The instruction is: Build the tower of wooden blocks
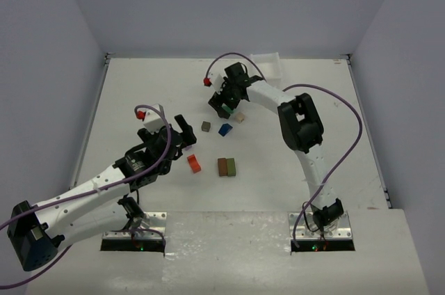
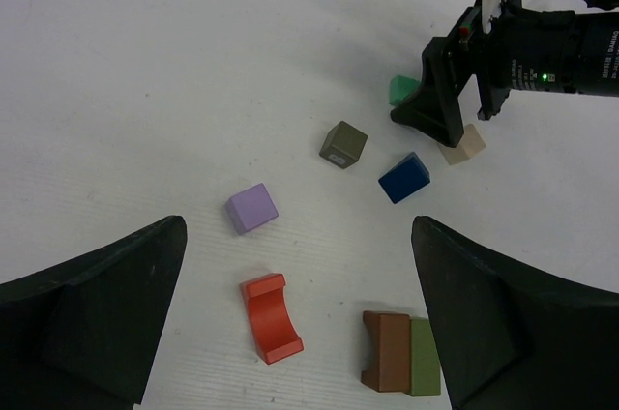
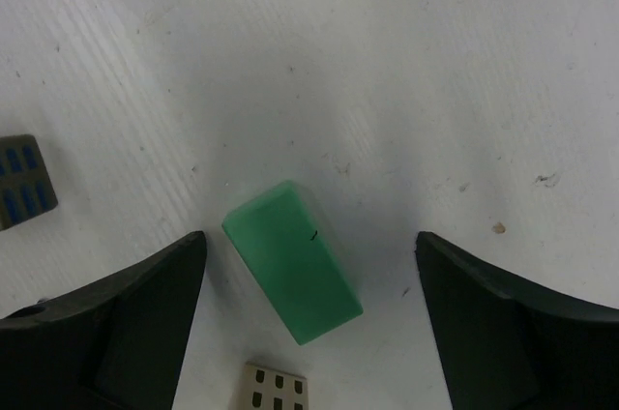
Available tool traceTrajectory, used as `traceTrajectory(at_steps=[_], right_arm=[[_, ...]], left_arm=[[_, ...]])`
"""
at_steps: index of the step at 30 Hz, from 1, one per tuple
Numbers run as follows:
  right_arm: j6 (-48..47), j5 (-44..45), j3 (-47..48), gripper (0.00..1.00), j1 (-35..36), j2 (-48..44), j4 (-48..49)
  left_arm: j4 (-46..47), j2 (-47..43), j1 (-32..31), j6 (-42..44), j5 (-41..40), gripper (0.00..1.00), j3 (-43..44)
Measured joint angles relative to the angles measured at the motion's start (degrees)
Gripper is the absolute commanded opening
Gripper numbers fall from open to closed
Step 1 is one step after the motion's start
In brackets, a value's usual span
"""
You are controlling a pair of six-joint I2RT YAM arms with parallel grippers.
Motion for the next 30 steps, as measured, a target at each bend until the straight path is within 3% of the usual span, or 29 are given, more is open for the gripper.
traceTrajectory(at_steps=[4,7,12,20,30], right_arm=[[-1.53,-1.78,-0.52,0.62,-0.62,-0.17,-1.14],[-2.59,-2.97,-2.06,0.34,-0.64,-1.03,-1.26],[-5.31,-4.60,-3.19,0.17,-0.64,-1.85,-2.20],[-7.98,-4.64,-8.85,0.11,-0.64,-6.92,-2.51],[-6.38,-5.73,-25.06,0.13,-0.33,-34.34,2.69]], left_arm=[[0.04,0.00,0.00,0.03,-0.37,1.00,-0.02],[0.13,0.02,0.00,0.23,-0.55,1.00,-0.02],[0.85,0.68,0.00,0.66,-0.79,1.00,-0.02],[0.87,1.33,0.00,0.66,-1.01,1.00,-0.02],[-0.43,1.70,0.00,-0.09,-0.71,1.00,0.07]])
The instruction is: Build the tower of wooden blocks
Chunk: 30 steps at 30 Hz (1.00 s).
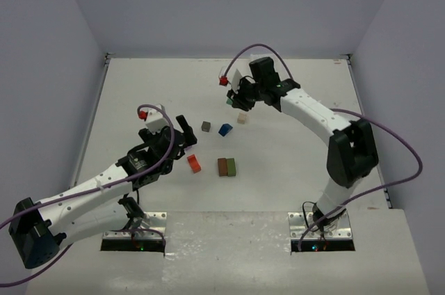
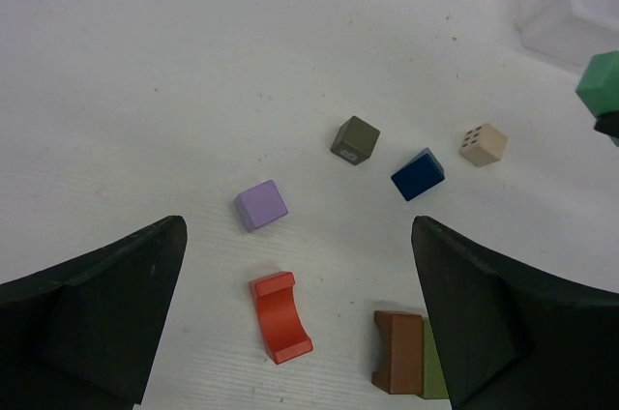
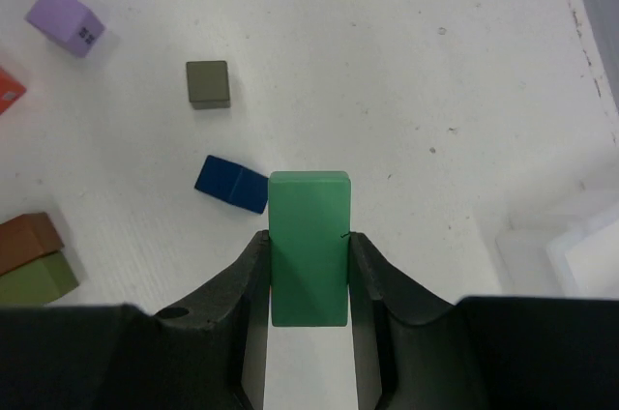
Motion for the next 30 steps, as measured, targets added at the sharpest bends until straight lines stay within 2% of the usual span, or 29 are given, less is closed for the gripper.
traceTrajectory(at_steps=[4,9,14,18,30], right_arm=[[2.44,-0.18,-7.05,0.15,1.83,-9.27,0.67],[3.91,2.15,-15.01,0.16,9.77,-14.42,-0.60],[6.15,3.80,-19.25,0.18,17.30,-14.57,-4.37],[6.46,4.98,-19.61,0.18,18.63,-13.54,-4.78],[-1.56,2.43,-20.93,0.21,20.49,-7.42,-4.90]], left_arm=[[0.04,-0.95,0.00,-0.05,1.65,1.00,-0.01],[0.57,-3.29,0.00,0.08,3.25,1.00,-0.19],[0.93,-4.79,0.00,0.31,4.44,1.00,-1.01],[0.96,-4.89,0.00,0.51,4.97,1.00,-1.25],[1.09,-5.34,0.00,0.75,5.57,1.00,-1.89]])
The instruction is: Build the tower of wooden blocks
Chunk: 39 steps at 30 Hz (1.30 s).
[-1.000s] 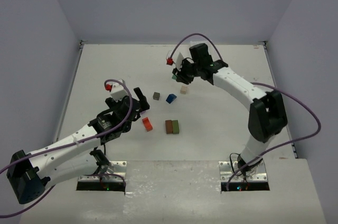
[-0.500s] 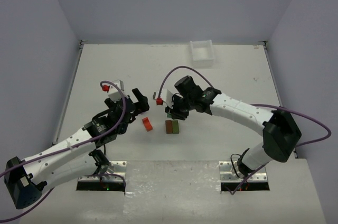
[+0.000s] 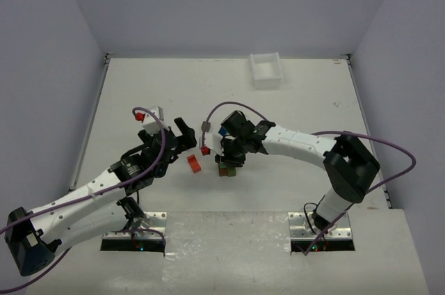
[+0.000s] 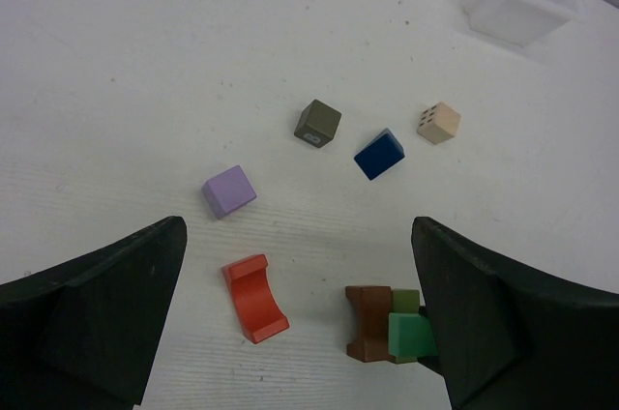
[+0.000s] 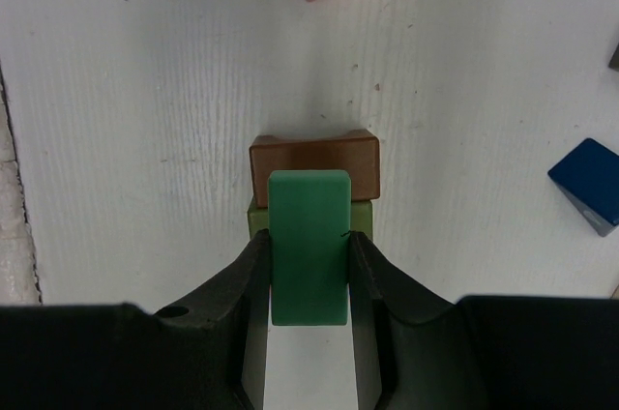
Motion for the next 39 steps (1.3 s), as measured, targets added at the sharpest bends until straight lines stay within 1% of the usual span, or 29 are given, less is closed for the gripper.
traceTrajectory(at_steps=[3,12,22,30,39], right_arm=[[-0.71,-0.01,0.24,0.27,0.00,1.67,0.01],[-1.63,0.51,2.13,0.28,0.00,6.35,-0.01],[-2.09,-0.19,2.45,0.30,0.00,6.43,0.03],[-2.12,-0.92,2.52,0.34,0.00,6.84,0.08],[-2.20,-0.91,2.50,0.46,-0.19,7.07,0.16]], left_arm=[[0.00,-0.14,0.00,0.00,-0.02,1.00,-0.03],[0.28,-0.12,0.00,0.10,-0.18,1.00,-0.27],[0.66,0.16,0.00,0.26,-0.50,1.00,-0.27],[0.67,0.16,0.00,0.40,-0.68,1.00,-0.27],[0.69,0.16,0.00,0.44,-0.66,1.00,-0.27]])
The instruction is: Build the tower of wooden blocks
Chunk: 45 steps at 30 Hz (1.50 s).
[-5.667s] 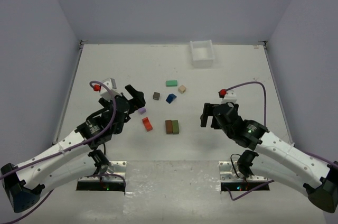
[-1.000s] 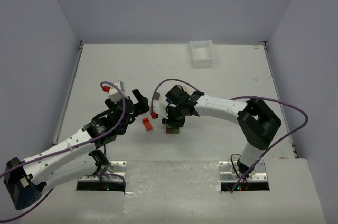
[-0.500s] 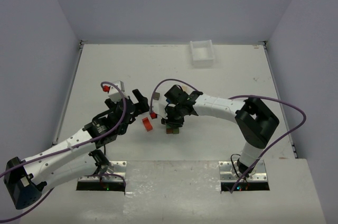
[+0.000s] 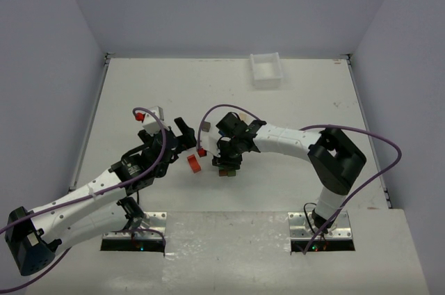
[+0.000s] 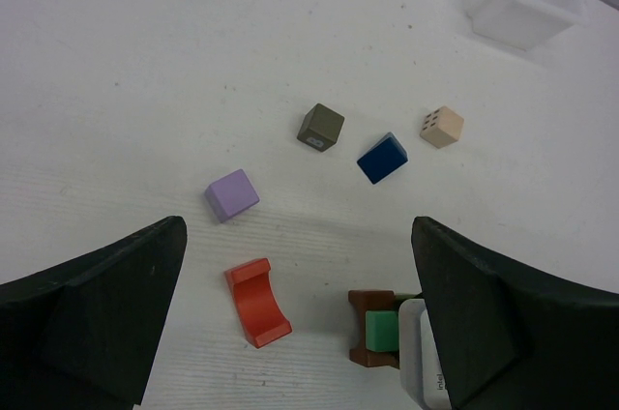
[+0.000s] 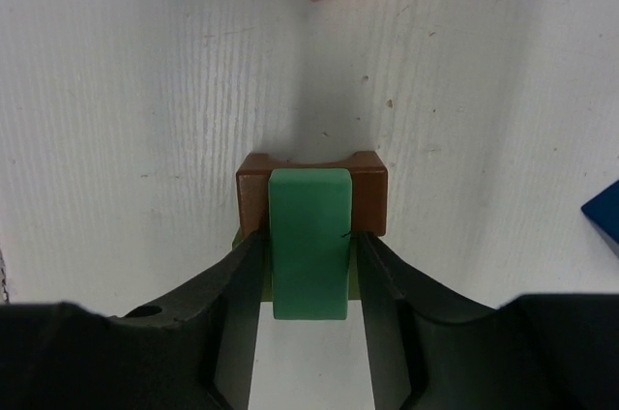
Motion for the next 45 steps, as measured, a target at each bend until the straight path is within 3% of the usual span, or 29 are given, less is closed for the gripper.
traceTrajectory(at_steps=[9,18,21,24,25,35,45], right_arm=[[0.49,0.03,0.01,0.59,-0.05,0.00,0.02],[1.29,1.55,-0.01,0.66,-0.05,-0.05,1.34],[1.65,1.60,-0.06,0.73,-0.05,-0.54,2.56],[2.11,1.50,-0.80,0.96,-0.05,-2.61,3.63],[2.16,1.43,-1.10,0.99,-0.05,-3.52,3.87],[1.09,-0.06,-6.47,0.99,-0.29,-12.93,6.80],[0.80,1.95,-13.32,0.99,-1.59,-13.94,8.14]], left_arm=[[0.01,0.00,0.00,-0.02,-0.14,1.00,-0.02],[-0.01,0.00,0.00,-0.02,-0.21,1.00,-0.02],[-0.01,0.00,0.00,-0.02,-0.21,1.00,-0.02],[0.00,-0.02,0.00,-0.02,-0.21,1.00,-0.02],[-0.01,-0.02,0.00,-0.01,-0.21,1.00,-0.02],[-0.01,-0.45,0.00,0.00,-0.17,1.00,-0.10],[0.41,-0.76,0.00,0.24,-0.15,1.00,-0.66]])
